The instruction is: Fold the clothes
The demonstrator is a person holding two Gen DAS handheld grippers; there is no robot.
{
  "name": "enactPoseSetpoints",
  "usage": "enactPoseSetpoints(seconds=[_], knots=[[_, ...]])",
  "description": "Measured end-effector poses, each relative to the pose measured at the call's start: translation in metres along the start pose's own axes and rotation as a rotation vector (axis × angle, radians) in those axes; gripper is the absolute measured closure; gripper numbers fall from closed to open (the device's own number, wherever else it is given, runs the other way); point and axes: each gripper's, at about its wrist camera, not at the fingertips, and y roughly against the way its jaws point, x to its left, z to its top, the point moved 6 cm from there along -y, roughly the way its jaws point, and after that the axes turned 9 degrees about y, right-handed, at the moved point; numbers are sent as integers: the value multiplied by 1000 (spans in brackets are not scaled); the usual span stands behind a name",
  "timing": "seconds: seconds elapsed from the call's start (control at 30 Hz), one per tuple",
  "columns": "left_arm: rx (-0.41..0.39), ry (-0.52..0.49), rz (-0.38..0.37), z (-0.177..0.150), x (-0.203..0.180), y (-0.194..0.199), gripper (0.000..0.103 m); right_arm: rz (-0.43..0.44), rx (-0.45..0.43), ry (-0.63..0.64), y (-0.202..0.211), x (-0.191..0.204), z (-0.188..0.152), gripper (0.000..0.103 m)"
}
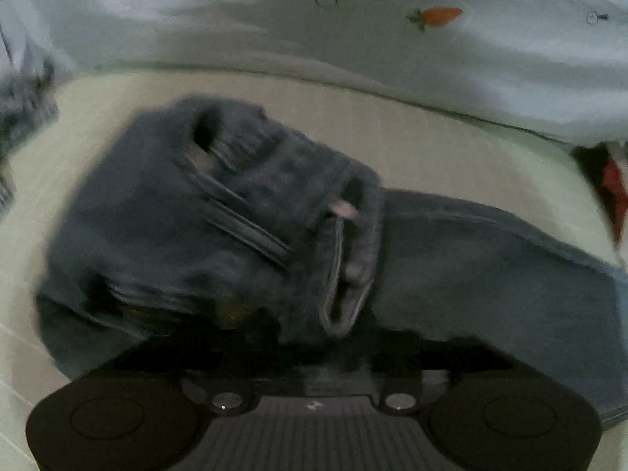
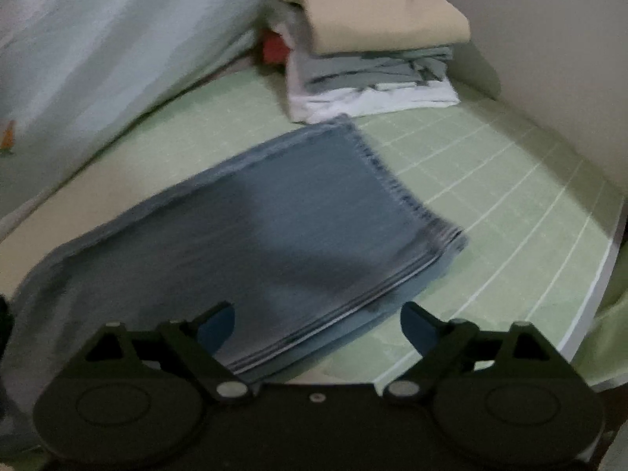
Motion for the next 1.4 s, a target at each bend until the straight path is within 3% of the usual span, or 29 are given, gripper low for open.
enactPoseSetpoints(seconds=[0.17,0.33,0.47,0.67,0.7,0.77,0.83,0.93,1.07,1.3,1.4], knots=[[-52,-19,25,-6,-23,12,25,-14,39,-32,-29,-28,5,6],[-57,-39,32,-10,-34,21,24,-22,58,-57,-53,-41,5,3],[-82,-61,65,-14,-34,35,23,-85,32,-26,-63,-39,9,0],[-113,-10,77,-8,-17,55,20,-110,7,-32,-65,-35,10,0],[-119,4,88,-7,-11,58,20,-103,-6,-24,-64,-35,10,4],[-126,33,102,-5,0,63,20,-78,-37,4,-59,-30,10,22],[-131,60,103,-2,13,68,20,-22,-64,51,-52,-21,12,84],[-134,84,107,2,33,72,20,-15,-63,76,-48,-8,17,86],[-141,85,105,12,63,81,20,-31,-154,109,-25,18,33,87],[-170,88,91,28,122,98,19,98,-316,300,41,144,59,87],[-168,113,84,29,149,98,19,181,-316,423,50,215,32,87]])
